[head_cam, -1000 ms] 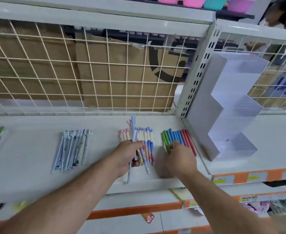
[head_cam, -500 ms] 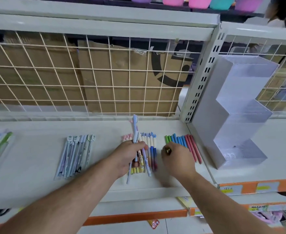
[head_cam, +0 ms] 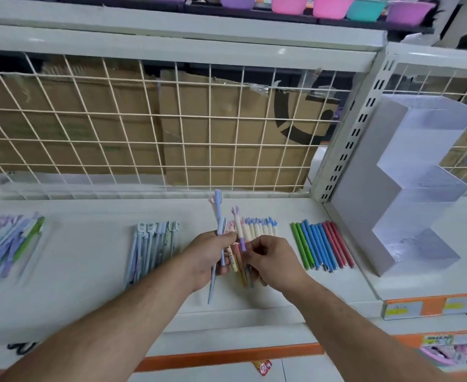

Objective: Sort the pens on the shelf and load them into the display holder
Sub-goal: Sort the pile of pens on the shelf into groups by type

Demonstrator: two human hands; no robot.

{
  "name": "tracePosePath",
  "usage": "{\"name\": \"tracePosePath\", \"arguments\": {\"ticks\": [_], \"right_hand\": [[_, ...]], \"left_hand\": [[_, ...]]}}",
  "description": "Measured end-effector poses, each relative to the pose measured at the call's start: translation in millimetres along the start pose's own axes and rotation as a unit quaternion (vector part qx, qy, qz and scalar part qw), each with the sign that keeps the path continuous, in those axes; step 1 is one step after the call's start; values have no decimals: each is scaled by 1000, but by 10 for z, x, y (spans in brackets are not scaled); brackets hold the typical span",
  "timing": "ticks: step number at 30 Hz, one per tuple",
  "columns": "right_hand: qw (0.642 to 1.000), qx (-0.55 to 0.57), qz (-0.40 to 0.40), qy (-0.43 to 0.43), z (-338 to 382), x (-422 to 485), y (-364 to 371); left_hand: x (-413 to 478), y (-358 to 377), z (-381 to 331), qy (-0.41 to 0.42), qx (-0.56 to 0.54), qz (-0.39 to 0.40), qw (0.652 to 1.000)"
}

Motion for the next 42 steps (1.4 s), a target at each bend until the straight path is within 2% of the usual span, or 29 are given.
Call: {"name": "tracePosePath", "arguments": {"ticks": [5, 11, 14, 19, 23, 26, 29, 33, 36, 39, 42], "right_hand": [[989, -133, -65, -13, 58, 72, 132], [952, -297, -68, -21, 143, 135, 397], [944, -321, -70, -31, 189, 147, 448], [960, -271, -75, -16, 221, 163, 457], [998, -34, -43, 24, 254, 182, 482], [994, 86, 17, 59, 296, 134, 563], [991, 108, 50, 65, 309, 141, 612], [984, 157, 42, 73, 290, 167, 621], [988, 132, -2, 74, 233, 201, 555], [994, -10, -83, 64, 175, 248, 398], [989, -71, -116, 55, 154, 264, 319]], "left_hand": [[-25, -332, 45, -10, 22, -24, 999], [-77, -477, 84, -13, 32, -7, 999], [-88, -528, 93, -9, 37, -5, 999], [-83, -570, 117, -9, 40, 11, 999], [-101, -510, 124, -26, 25, 53, 998], [-157, -406, 148, -47, 29, 105, 993], [-202, -340, 163, -49, 52, 136, 988], [-185, -380, 176, -45, 58, 125, 989], [-159, -442, 186, -45, 51, 97, 993], [-135, -513, 190, -40, 65, 63, 995], [-130, -555, 227, -48, 69, 40, 996]]}}
Point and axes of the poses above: each hand's wrist, its own x-axis towards the middle knuckle, its own y-axis out of the palm, z = x × y, the point moved 9 cm from there along x, towards the middle knuckle, and after that the axes turned 2 degrees about y, right-handed, at the moved point
